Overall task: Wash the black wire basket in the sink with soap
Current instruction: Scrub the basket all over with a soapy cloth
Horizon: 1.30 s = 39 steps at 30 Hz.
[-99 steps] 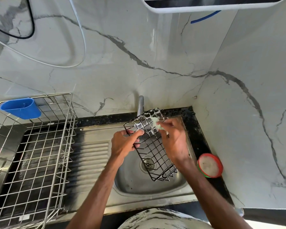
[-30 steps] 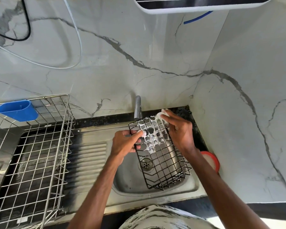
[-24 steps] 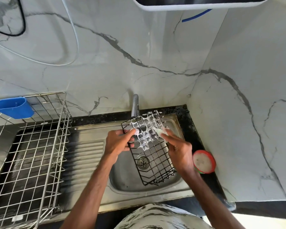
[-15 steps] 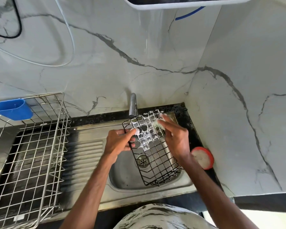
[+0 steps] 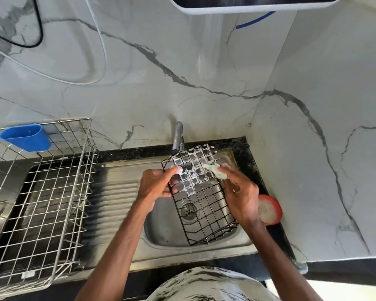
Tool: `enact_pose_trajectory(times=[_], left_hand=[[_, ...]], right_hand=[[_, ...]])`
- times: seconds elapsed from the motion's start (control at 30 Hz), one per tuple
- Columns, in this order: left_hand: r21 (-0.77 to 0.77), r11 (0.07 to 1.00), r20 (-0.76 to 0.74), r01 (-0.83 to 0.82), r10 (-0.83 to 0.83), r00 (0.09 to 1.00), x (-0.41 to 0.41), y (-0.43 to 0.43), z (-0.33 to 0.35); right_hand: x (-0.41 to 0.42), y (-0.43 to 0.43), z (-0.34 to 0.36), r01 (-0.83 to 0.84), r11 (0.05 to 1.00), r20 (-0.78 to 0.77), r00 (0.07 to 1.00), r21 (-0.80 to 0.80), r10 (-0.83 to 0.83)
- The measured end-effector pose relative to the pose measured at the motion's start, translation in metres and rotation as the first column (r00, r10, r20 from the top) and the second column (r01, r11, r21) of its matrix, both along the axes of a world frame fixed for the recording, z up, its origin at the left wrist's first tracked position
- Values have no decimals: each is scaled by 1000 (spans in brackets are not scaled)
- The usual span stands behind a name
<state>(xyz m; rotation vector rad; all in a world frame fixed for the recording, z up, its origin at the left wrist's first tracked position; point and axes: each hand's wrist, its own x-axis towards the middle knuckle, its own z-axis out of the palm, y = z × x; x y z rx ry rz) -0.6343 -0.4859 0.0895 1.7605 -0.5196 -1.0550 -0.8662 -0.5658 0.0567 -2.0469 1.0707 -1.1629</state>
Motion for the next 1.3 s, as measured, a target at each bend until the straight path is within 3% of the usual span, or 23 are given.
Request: enact_pose_trajectory(times=[0.23,0.5,0.67,0.97,1.13,1.2,1.3], left_hand=[[4,1000,-32,-12,12,999,-4,-1,10],[18,996,-69,-88,89,994,-6,5,7],[26,987,-114,-159,161,980,-13,2,-6],[-10,999,-130,46,-47,990,-8,6,-19],[0,1000,-101,-10,10,995,-11,4,-19],[12,998,-88,-59,59,994,-15,4,-20],[34,996,-120,-86,89,989,-21,6,-20]], right_hand=[[6,-24,32,-94,934,-16,994,344,106],[18,-37,43,-219,812,90,975,541,203],[26,-40,49,-163,844,83,987,511,140],[26,-46,45,-129,858,50,992,497,120],[22,-49,41,-157,883,38,987,442,156],[21,-49,39,-142,918,-21,987,371,161],[19,-48,32,-113,990,-232,964,79,128]])
